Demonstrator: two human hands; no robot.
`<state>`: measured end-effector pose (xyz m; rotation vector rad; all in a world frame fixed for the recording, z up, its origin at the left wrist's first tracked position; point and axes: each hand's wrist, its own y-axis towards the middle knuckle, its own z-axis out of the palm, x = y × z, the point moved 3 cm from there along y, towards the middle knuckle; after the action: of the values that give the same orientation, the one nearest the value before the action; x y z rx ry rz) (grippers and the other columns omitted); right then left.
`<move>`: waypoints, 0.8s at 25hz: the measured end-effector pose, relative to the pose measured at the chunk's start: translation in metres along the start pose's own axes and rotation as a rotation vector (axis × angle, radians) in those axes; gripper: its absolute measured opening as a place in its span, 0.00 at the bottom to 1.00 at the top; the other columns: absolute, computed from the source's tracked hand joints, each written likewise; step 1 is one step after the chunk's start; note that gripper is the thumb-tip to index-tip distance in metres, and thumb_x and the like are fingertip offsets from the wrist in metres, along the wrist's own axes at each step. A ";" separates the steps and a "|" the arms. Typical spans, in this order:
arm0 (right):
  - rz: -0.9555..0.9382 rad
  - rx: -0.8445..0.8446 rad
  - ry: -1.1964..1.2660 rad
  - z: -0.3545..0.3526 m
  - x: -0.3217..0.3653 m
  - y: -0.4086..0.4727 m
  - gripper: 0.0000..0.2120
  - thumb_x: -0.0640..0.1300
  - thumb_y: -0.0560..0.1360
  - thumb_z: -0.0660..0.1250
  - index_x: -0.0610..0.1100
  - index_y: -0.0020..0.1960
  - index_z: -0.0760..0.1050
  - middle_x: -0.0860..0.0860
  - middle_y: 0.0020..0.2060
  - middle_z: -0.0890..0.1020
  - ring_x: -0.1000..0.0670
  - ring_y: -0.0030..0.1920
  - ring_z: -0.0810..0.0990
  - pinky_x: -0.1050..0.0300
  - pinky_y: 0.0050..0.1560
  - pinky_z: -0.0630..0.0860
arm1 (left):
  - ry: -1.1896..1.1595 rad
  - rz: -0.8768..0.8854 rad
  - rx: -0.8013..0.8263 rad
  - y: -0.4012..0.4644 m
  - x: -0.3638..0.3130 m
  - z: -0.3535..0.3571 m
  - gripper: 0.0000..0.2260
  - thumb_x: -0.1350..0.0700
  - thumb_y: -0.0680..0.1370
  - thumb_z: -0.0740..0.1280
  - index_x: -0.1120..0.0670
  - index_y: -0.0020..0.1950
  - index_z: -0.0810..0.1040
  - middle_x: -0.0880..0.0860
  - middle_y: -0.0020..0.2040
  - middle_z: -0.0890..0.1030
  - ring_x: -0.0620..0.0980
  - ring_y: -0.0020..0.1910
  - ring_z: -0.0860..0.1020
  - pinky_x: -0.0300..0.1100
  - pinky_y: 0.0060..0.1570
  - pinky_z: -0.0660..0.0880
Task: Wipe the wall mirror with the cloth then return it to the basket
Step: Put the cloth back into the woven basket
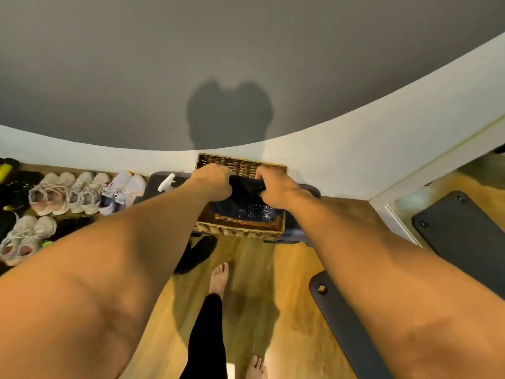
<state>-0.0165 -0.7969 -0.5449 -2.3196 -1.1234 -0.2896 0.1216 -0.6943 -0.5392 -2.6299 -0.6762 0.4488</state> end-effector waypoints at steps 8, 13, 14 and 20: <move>0.019 0.201 -0.216 0.118 -0.078 0.255 0.06 0.39 0.74 0.63 0.45 0.50 0.70 0.45 0.45 0.74 0.44 0.46 0.72 0.46 0.46 0.70 | -0.034 0.033 0.223 0.236 0.106 0.107 0.16 0.57 0.80 0.63 0.50 0.68 0.75 0.55 0.62 0.78 0.58 0.59 0.76 0.51 0.57 0.77; 0.069 0.268 -0.106 0.203 -0.123 0.321 0.17 0.35 0.79 0.66 0.47 0.65 0.70 0.48 0.50 0.75 0.44 0.47 0.77 0.58 0.36 0.68 | -0.051 0.069 0.375 0.320 0.143 0.194 0.20 0.59 0.80 0.60 0.49 0.73 0.71 0.56 0.66 0.75 0.58 0.58 0.76 0.47 0.47 0.75; 0.082 0.290 -0.070 0.213 -0.128 0.327 0.19 0.35 0.80 0.66 0.47 0.67 0.70 0.47 0.52 0.77 0.45 0.47 0.77 0.60 0.34 0.67 | -0.050 0.073 0.396 0.330 0.147 0.206 0.19 0.59 0.80 0.60 0.50 0.71 0.73 0.56 0.65 0.75 0.58 0.56 0.76 0.47 0.46 0.75; 0.185 0.298 -0.060 0.270 -0.155 0.379 0.27 0.36 0.79 0.66 0.47 0.76 0.64 0.42 0.63 0.76 0.42 0.54 0.76 0.52 0.47 0.75 | -0.115 0.004 0.328 0.394 0.172 0.272 0.21 0.57 0.80 0.63 0.52 0.73 0.68 0.59 0.68 0.71 0.60 0.63 0.73 0.53 0.59 0.76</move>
<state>0.1688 -0.9413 -0.9752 -2.1555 -0.9025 0.0167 0.3112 -0.8471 -0.9856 -2.3106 -0.5770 0.6565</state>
